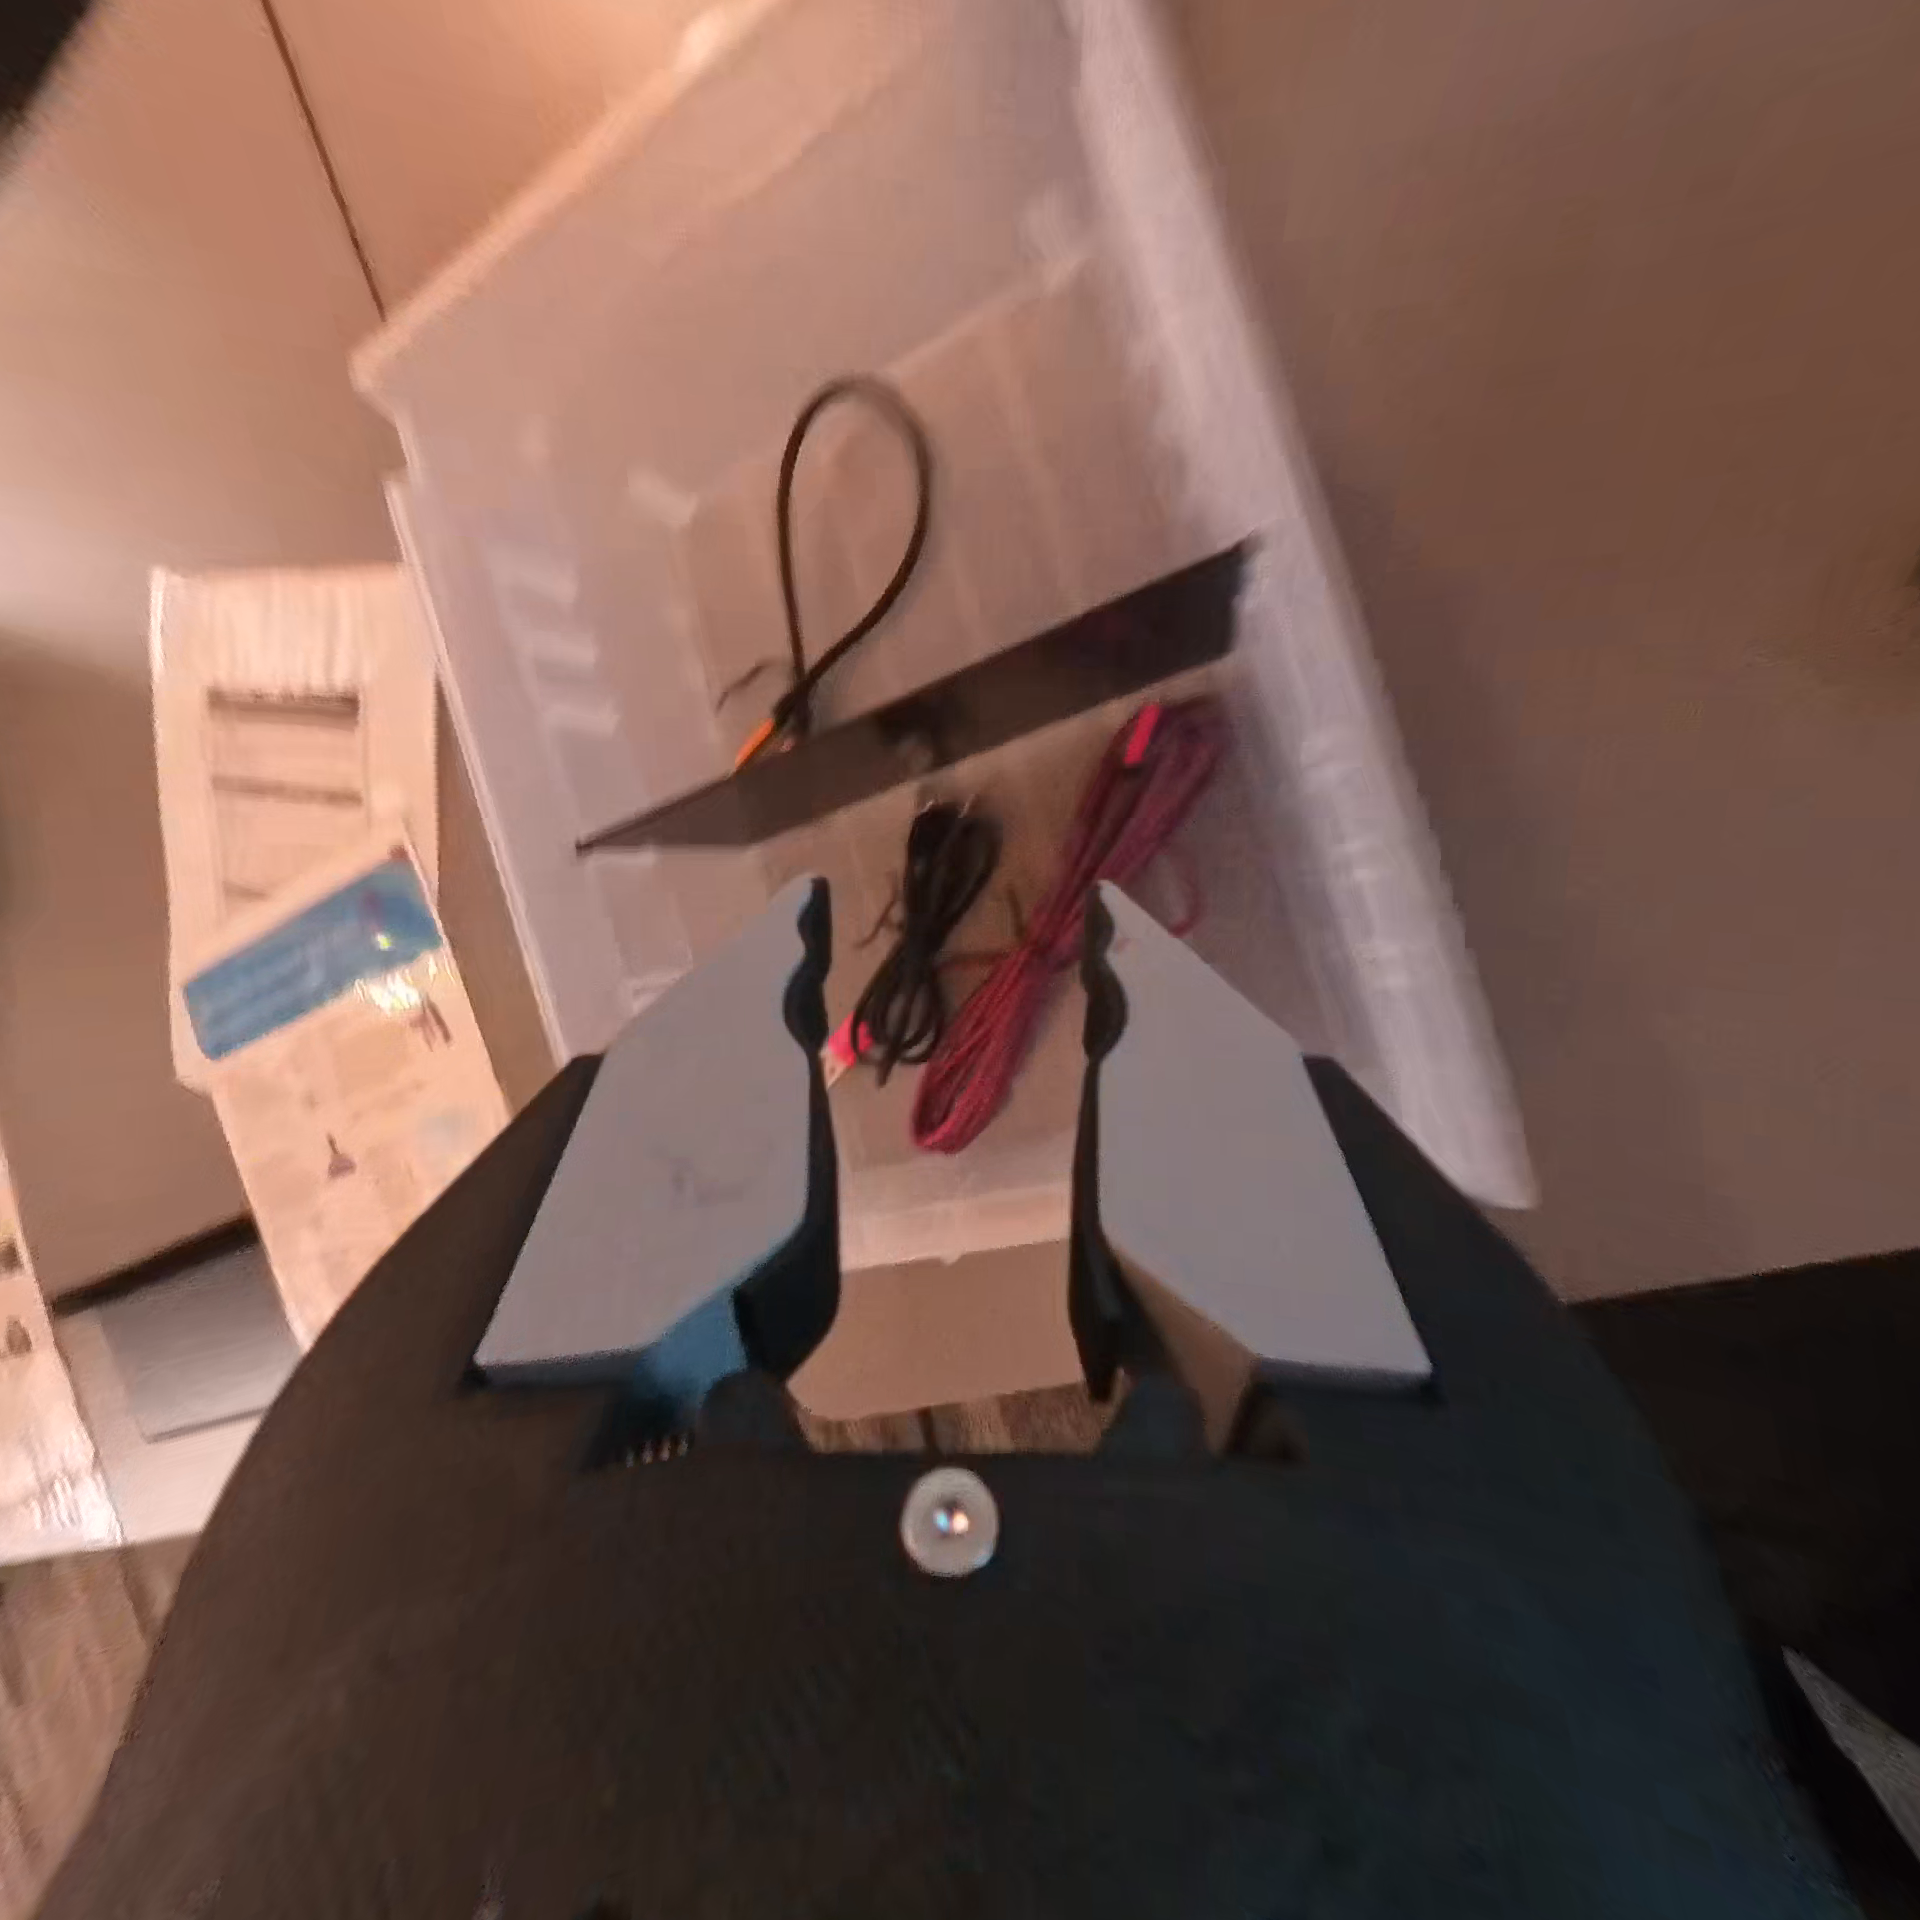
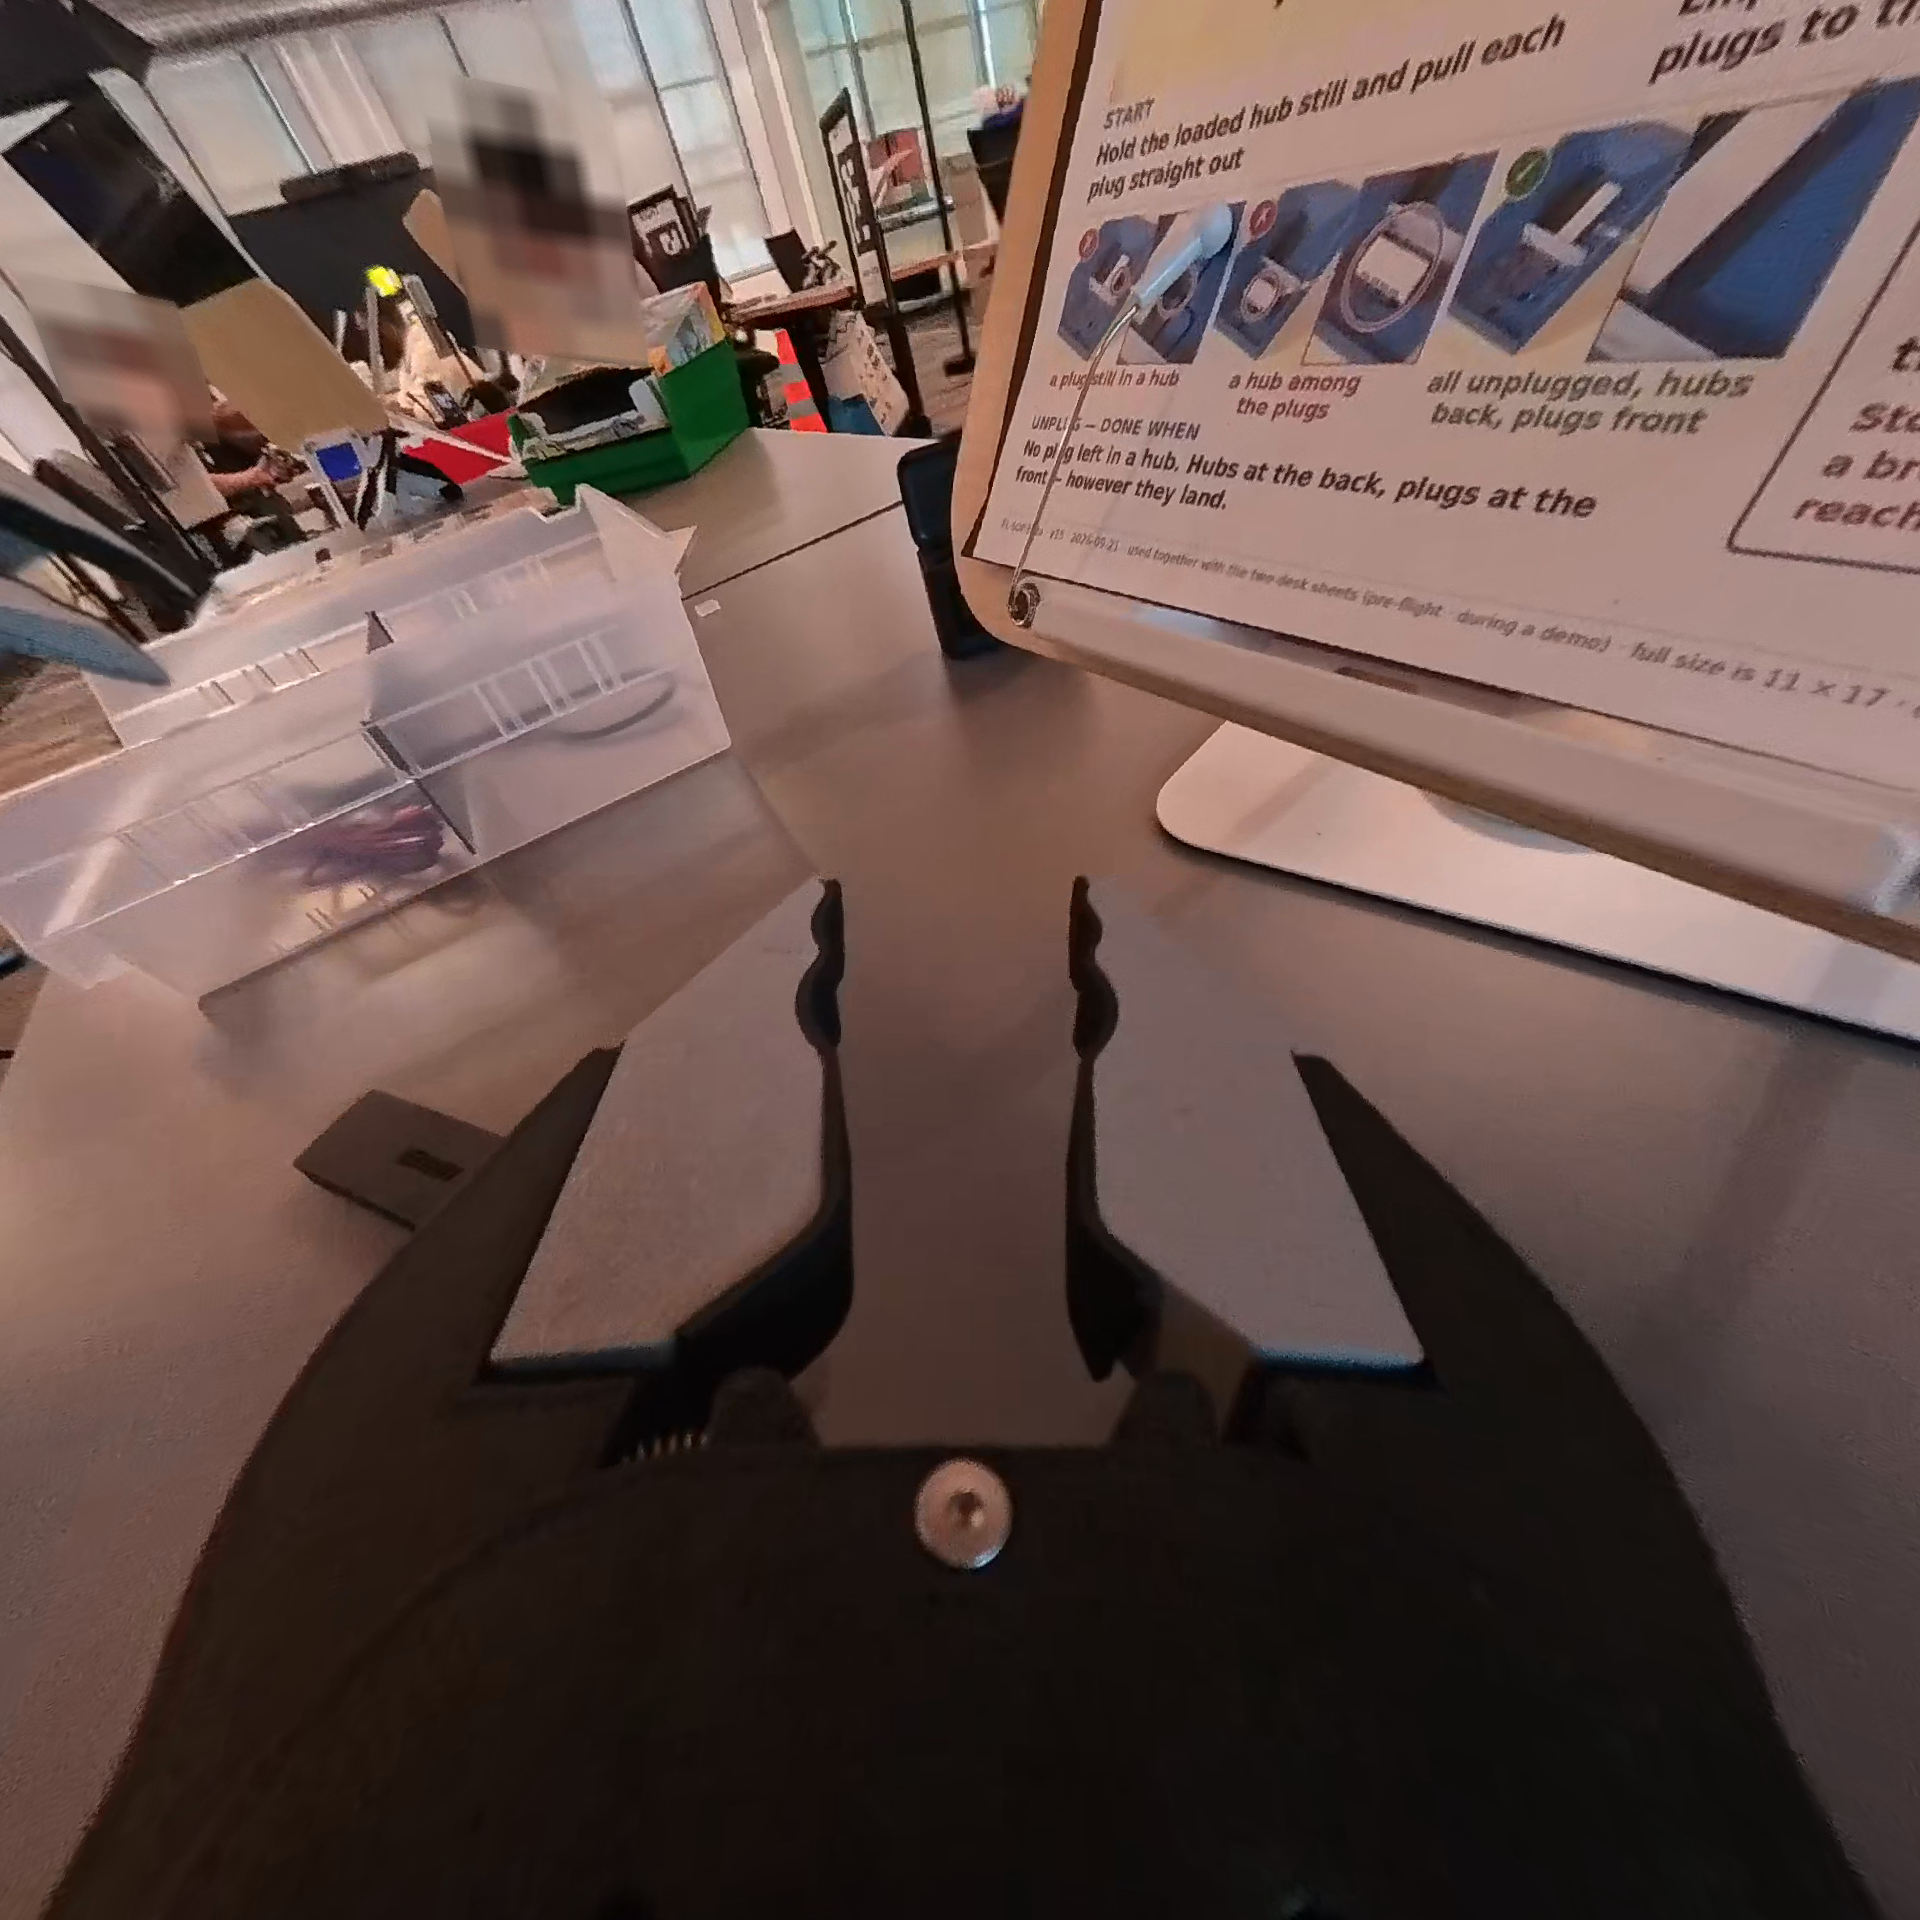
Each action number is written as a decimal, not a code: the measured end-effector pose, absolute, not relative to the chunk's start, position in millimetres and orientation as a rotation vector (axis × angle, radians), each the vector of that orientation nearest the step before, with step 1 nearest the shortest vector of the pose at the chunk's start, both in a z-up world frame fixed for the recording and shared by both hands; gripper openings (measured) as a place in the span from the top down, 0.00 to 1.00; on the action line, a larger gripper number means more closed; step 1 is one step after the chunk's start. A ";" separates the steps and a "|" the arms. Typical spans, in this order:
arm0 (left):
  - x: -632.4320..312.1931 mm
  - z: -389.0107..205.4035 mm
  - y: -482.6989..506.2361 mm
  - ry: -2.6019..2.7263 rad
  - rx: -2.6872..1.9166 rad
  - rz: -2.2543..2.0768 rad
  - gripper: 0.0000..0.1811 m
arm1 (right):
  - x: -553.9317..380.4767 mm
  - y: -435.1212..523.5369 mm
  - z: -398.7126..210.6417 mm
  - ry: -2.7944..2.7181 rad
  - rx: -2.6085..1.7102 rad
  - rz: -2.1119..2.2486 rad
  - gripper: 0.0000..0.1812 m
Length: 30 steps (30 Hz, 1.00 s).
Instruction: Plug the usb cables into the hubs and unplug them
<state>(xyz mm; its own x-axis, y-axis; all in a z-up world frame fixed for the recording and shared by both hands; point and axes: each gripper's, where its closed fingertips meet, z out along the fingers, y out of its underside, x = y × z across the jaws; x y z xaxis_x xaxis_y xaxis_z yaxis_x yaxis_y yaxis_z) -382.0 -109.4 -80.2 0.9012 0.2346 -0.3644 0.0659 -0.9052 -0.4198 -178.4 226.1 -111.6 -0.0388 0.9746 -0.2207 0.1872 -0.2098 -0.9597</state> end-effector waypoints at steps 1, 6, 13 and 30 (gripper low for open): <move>-392.2 -92.9 -118.5 -0.259 -2.699 0.555 0.75 | -178.3 226.3 -112.5 -1.277 -1.489 1.330 0.78; -392.7 -161.6 -140.4 -0.319 -2.902 0.249 0.90 | -174.8 233.4 -110.0 -1.243 -1.496 1.320 0.79; -380.4 -185.6 -132.7 -0.183 -2.978 0.150 0.85 | -173.6 236.1 -107.8 -1.227 -1.502 1.338 0.79; -402.6 -121.1 -133.0 -0.182 -2.947 0.315 0.90 | -178.7 222.6 -110.3 -1.284 -1.492 1.361 0.80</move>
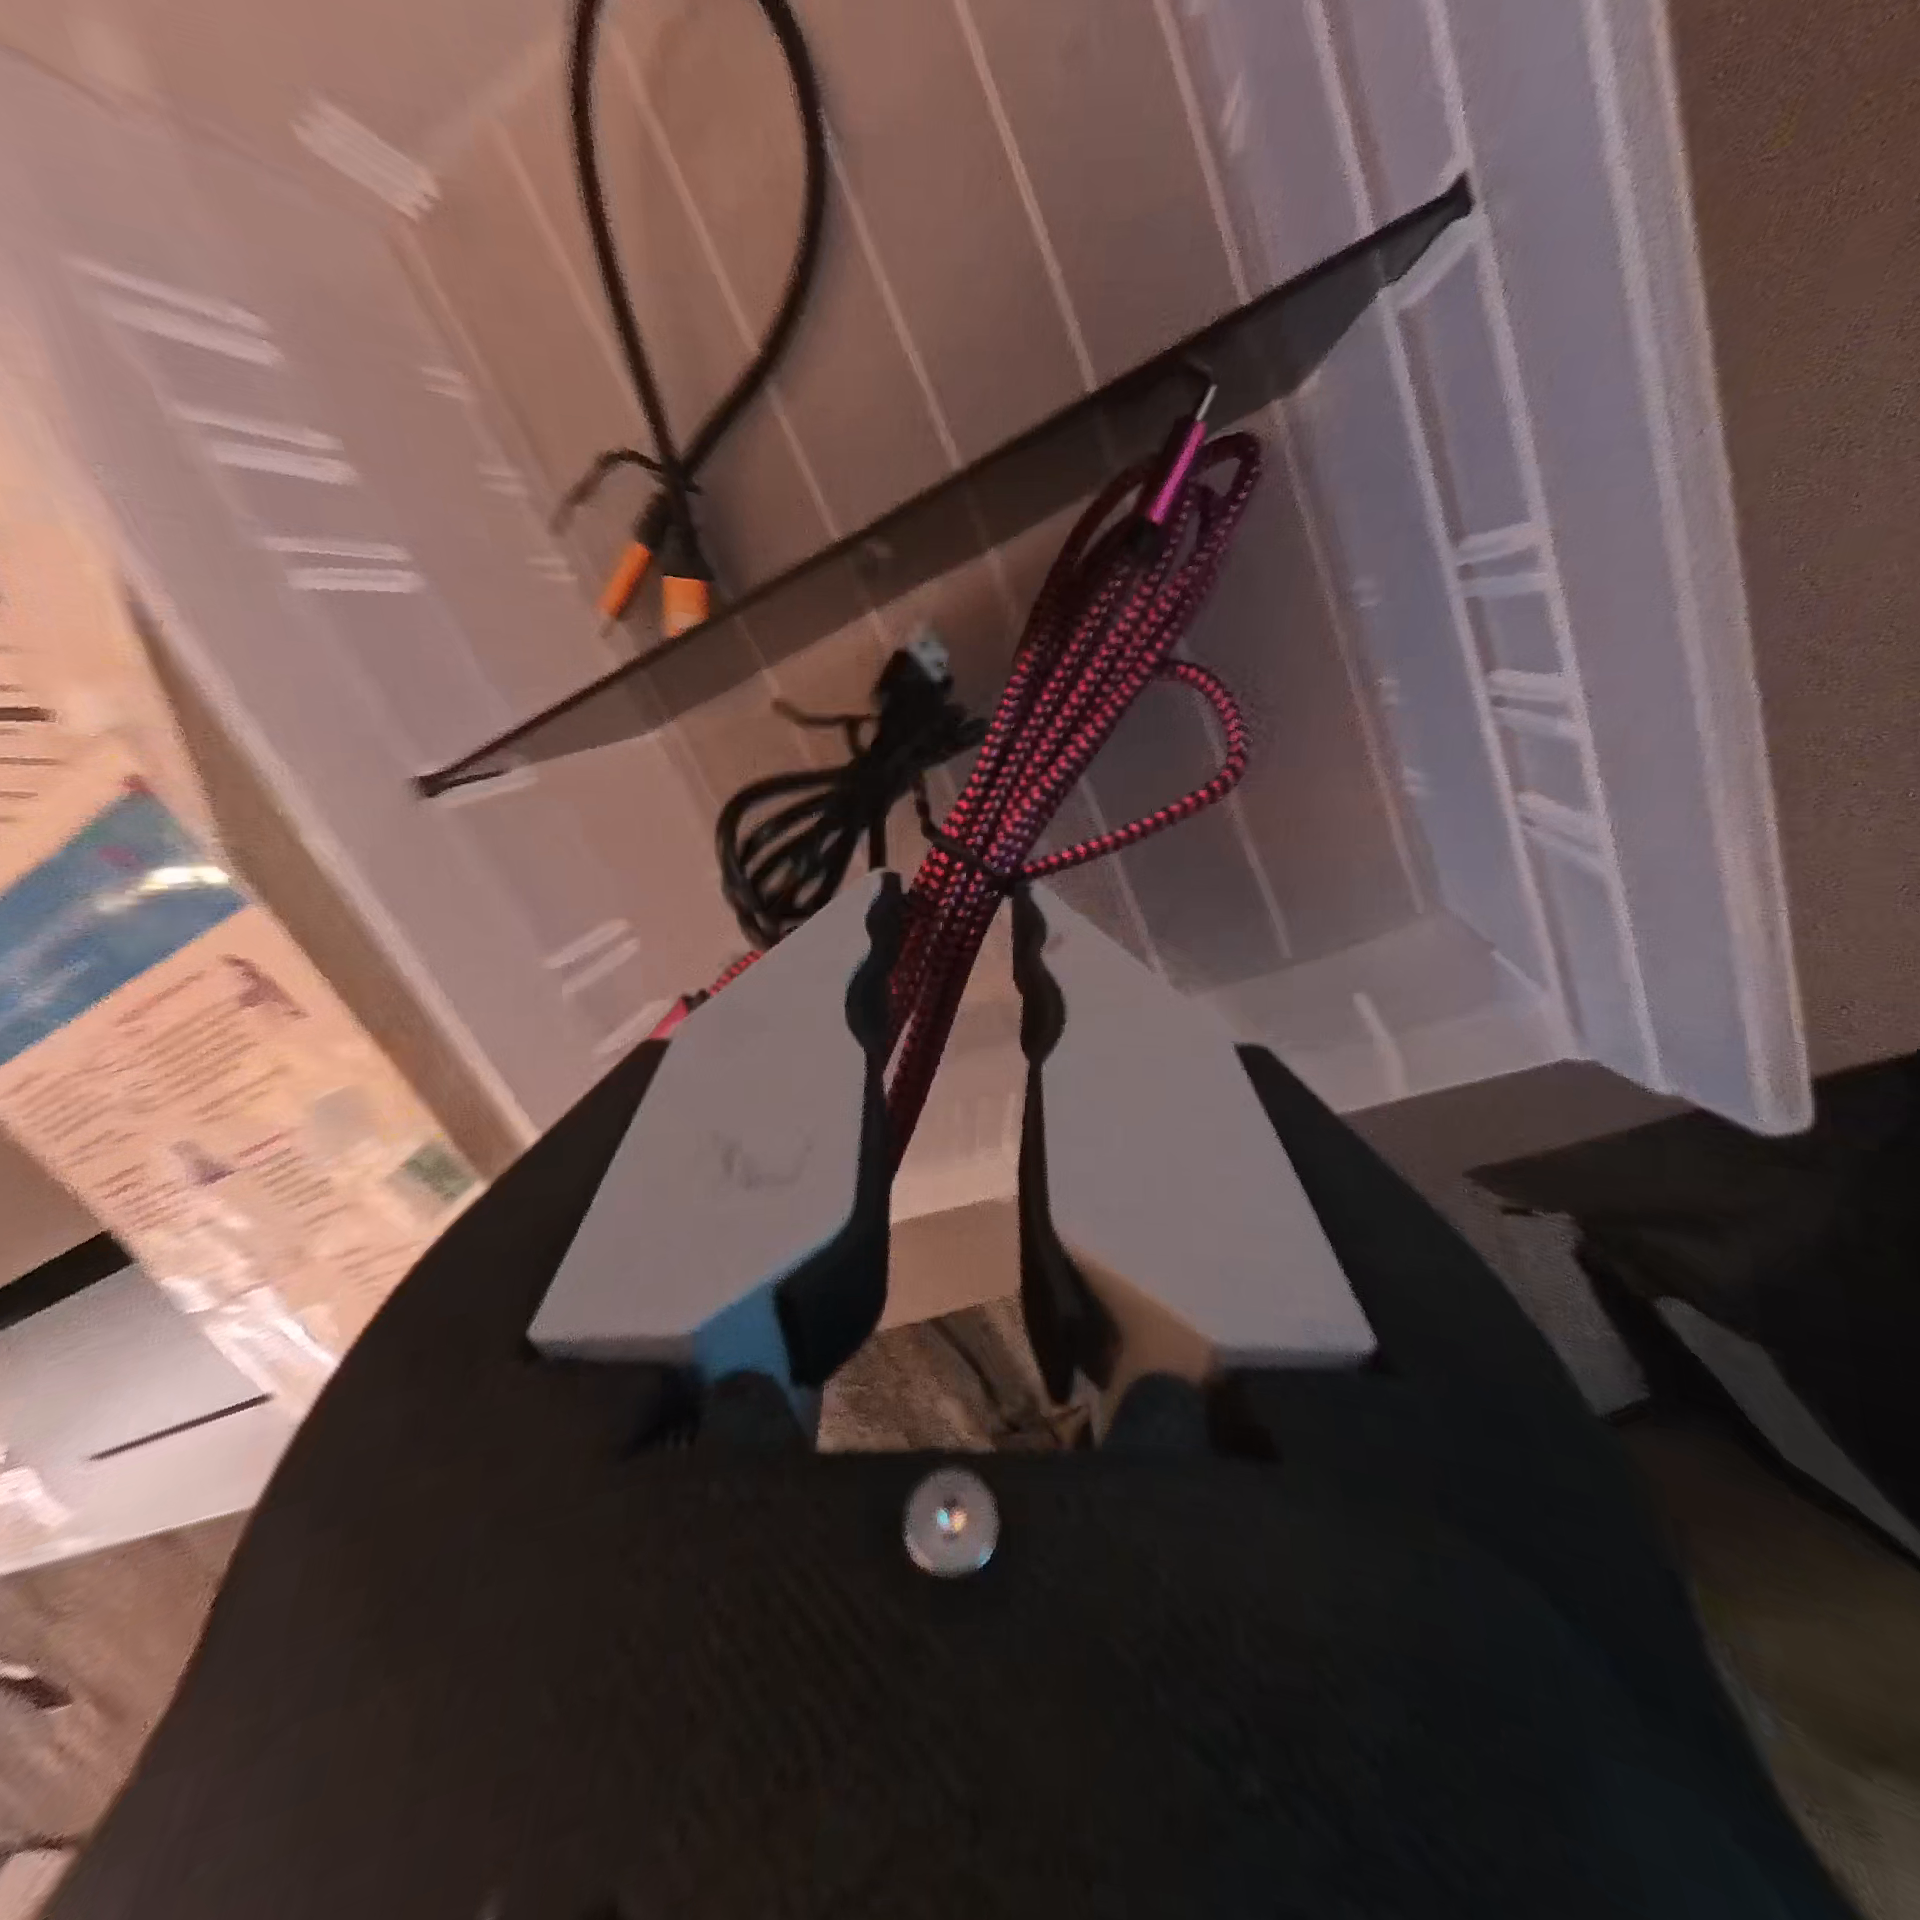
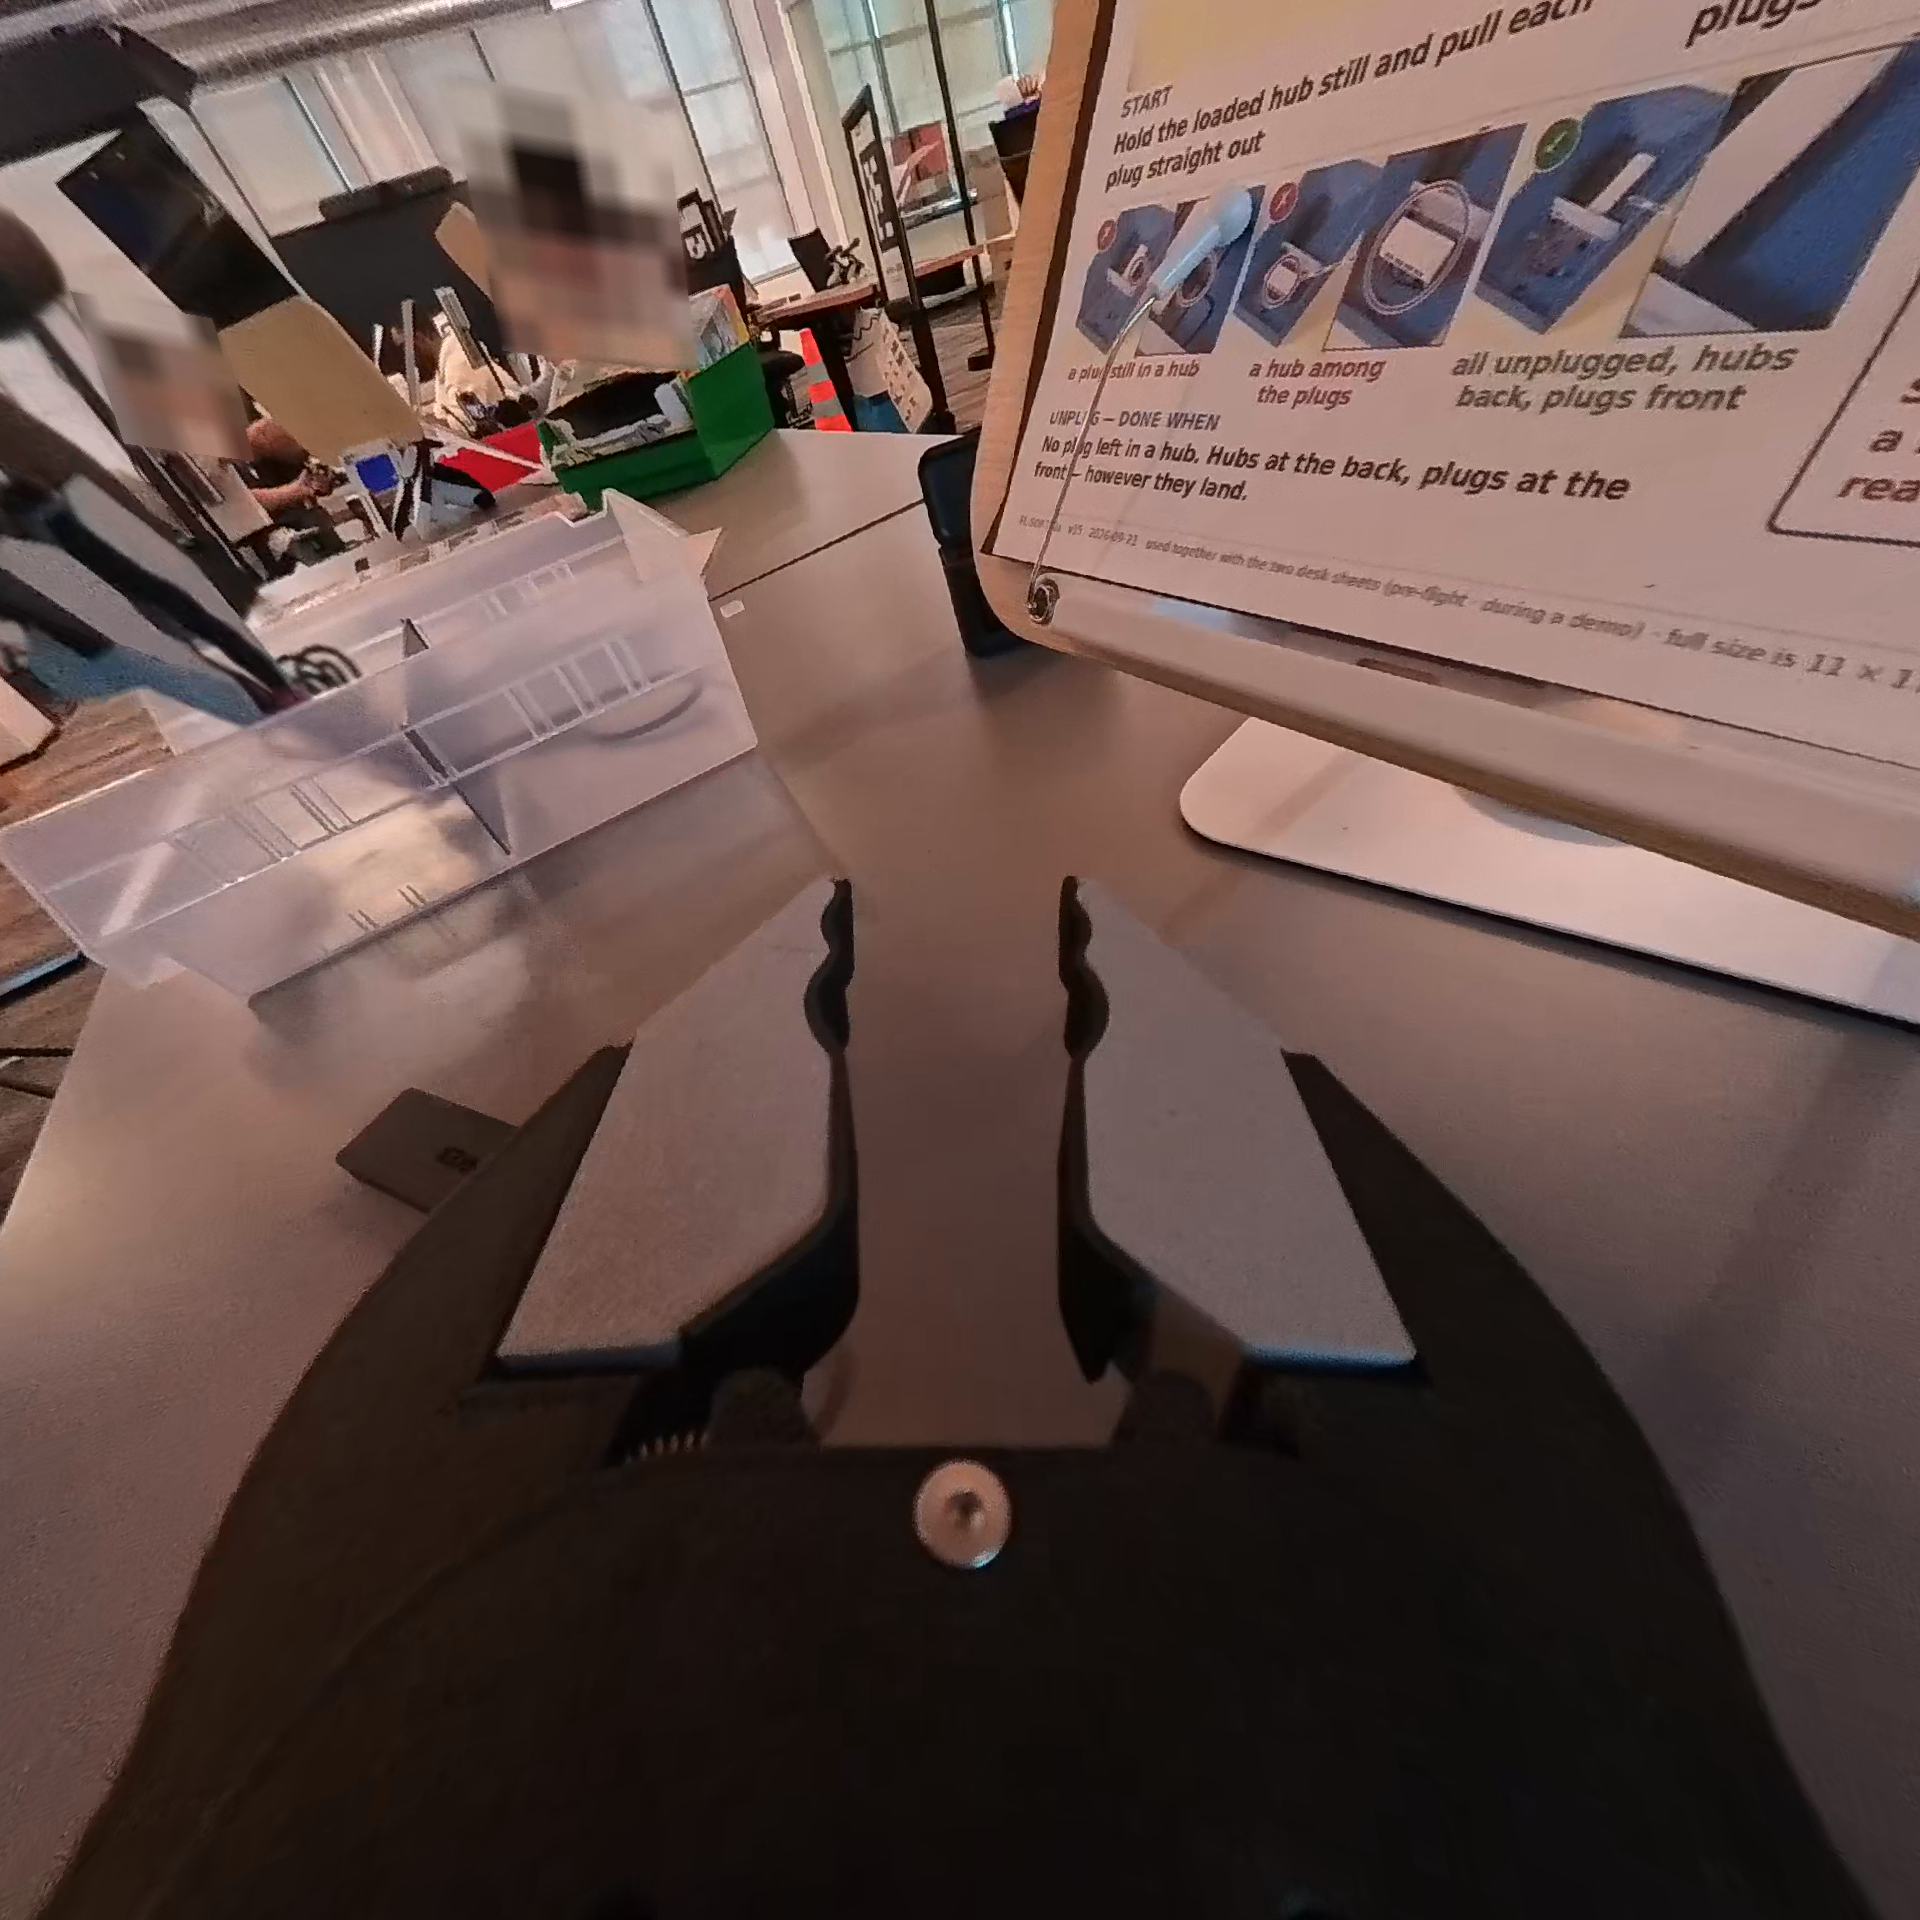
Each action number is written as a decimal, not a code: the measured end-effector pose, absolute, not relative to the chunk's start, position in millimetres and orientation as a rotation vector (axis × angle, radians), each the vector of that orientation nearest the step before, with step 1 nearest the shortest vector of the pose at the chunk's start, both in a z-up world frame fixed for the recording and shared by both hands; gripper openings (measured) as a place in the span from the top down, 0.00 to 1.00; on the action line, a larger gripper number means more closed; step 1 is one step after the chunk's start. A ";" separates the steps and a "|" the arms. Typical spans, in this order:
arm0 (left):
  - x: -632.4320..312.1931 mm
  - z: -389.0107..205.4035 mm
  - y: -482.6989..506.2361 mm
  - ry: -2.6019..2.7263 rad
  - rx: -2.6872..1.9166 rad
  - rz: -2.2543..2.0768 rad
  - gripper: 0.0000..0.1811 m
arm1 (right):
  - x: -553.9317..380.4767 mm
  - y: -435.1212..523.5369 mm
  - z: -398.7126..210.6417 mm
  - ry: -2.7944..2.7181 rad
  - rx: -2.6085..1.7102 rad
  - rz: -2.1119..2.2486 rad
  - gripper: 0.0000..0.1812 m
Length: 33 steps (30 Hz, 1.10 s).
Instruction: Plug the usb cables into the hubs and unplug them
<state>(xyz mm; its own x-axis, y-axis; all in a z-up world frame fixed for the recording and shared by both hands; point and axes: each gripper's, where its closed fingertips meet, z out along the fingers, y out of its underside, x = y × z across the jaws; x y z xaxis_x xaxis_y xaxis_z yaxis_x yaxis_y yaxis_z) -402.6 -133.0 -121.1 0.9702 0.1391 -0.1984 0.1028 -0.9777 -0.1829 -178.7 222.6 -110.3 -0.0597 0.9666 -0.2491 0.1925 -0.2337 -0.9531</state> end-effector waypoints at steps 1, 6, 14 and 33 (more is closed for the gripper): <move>-401.1 -114.2 -132.7 -0.156 -2.940 0.332 0.90 | -178.8 222.2 -110.3 -1.289 -1.490 1.359 0.80; -370.1 -92.9 -117.0 -0.173 -2.815 0.067 0.91 | -178.5 221.0 -111.6 -1.299 -1.489 1.355 0.82; -361.0 -45.1 -85.6 -0.214 -2.513 -0.084 0.91 | -176.9 223.9 -110.9 -1.280 -1.501 1.377 0.81; -110.9 -105.8 114.3 0.627 -2.234 -0.122 0.91 | -123.8 207.3 -13.4 -1.363 -1.091 1.542 0.64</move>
